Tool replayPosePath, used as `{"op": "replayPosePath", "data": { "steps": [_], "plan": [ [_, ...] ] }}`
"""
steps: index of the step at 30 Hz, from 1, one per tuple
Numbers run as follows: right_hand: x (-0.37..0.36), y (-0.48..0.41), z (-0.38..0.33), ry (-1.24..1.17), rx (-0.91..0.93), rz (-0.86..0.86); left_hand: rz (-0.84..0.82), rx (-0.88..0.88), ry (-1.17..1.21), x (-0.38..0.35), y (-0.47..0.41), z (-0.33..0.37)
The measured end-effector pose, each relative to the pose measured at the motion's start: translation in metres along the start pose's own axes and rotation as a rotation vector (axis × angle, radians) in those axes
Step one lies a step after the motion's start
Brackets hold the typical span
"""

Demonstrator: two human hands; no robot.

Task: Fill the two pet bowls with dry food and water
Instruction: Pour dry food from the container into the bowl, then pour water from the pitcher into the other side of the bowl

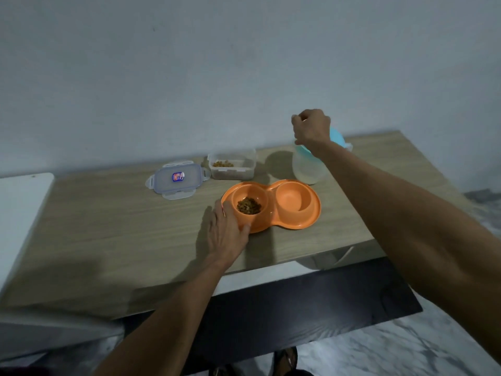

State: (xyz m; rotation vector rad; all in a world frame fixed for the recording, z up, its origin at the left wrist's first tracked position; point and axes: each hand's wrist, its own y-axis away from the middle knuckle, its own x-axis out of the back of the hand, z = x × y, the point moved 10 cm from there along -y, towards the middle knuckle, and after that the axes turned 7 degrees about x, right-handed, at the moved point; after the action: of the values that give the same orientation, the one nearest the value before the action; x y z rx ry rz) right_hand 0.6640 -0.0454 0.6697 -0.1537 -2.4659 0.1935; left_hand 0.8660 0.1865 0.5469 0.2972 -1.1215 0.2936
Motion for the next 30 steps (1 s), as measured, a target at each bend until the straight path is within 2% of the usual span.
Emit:
{"op": "replayPosePath", "data": {
  "steps": [5, 10, 14, 20, 30],
  "plan": [
    [0.071, 0.012, 0.015, 0.026, -0.041, 0.138, -0.032, -0.152, -0.1, -0.013, -0.009, 0.046],
    [0.098, 0.01, 0.077, 0.049, -0.139, 0.21, -0.106, -0.208, -0.16, -0.035, -0.021, 0.086],
    [0.091, 0.002, 0.13, -0.136, -0.285, 0.188, -0.175, -0.15, -0.16, -0.056, -0.028, 0.1],
    [0.053, -0.011, 0.16, -0.437, -0.378, 0.126, -0.145, -0.08, -0.18, -0.071, -0.033, 0.106],
    [0.042, -0.018, 0.17, -0.434, -0.438, 0.075, -0.116, -0.052, -0.171, -0.072, -0.033, 0.107]
  ]
}}
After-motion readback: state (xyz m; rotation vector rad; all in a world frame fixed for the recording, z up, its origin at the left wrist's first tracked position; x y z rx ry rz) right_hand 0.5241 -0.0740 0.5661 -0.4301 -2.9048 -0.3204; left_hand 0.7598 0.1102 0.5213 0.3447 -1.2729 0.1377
